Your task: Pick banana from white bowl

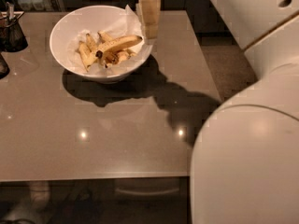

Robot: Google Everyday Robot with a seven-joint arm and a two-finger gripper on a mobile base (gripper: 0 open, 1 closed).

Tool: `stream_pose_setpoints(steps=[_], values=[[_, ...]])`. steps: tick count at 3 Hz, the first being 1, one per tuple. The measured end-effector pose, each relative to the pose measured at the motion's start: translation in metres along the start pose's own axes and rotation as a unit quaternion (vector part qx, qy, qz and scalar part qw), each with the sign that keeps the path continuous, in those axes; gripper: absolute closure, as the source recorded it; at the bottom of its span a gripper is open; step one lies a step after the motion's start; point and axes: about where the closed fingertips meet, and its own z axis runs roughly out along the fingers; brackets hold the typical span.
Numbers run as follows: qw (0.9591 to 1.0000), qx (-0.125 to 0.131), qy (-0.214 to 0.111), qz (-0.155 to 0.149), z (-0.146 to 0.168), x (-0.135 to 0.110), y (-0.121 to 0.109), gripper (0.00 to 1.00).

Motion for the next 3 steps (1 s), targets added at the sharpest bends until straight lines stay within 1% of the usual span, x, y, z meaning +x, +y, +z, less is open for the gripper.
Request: stream_pose_setpoints(steps=[1,2,3], values=[[0.9998,-0.009,-0.009,-0.017,0.012,-0.008,-0.01,0.0],[0.9992,-0.011,-0.023,-0.03,0.022,-0.015,-0.021,0.0],[0.9981,-0.01,-0.044,-0.042,0.031,-0.024,-0.032,0.0]])
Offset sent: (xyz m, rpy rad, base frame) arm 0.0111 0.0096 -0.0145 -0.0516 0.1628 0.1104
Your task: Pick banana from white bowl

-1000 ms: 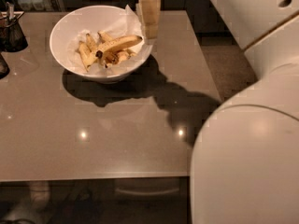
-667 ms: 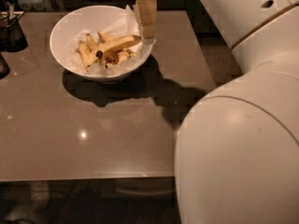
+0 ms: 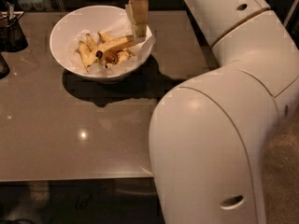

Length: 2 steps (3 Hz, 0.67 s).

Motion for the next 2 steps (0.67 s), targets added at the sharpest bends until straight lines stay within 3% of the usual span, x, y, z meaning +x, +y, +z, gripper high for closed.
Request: stream_pose_setpoints(steps=[2], values=[[0.9994,-0.016,-0.028,-0.016,0.025,-0.013,-0.008,0.07]])
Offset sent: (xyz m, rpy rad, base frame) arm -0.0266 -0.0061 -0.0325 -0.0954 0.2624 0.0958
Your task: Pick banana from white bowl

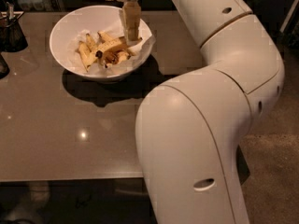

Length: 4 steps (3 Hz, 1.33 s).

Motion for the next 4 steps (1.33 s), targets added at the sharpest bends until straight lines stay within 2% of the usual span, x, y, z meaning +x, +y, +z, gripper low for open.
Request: stream_pose_setpoints(steps=[1,3,4], values=[[0.9998,-0.011,-0.014,0.0,0.014,-0.003,-0.001,0.15],[0.9993,-0.031,-0.016,0.012,0.035,0.003,0.0,0.45],[0.9991,-0.037,-0.015,0.013,0.04,0.003,-0.001,0.43]])
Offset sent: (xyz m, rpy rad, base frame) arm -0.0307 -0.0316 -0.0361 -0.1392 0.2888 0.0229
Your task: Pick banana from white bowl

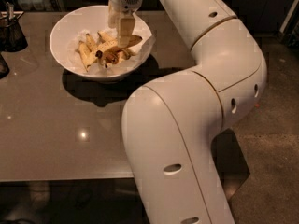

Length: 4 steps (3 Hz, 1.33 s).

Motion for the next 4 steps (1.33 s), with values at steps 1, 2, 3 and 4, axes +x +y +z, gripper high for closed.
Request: stream_pose_setpoints(steps=[1,2,3,4], values=[[1.0,-0.006,0.002,-0.002,0.006,-0.001,-0.002,0.41],[0.9998,-0.015,0.006,-0.009,0.016,-0.007,-0.004,0.41],[0.9996,-0.024,0.007,-0.013,0.024,-0.011,-0.004,0.42],[0.9993,-0.033,0.007,-0.013,0.03,-0.01,-0.002,0.42]])
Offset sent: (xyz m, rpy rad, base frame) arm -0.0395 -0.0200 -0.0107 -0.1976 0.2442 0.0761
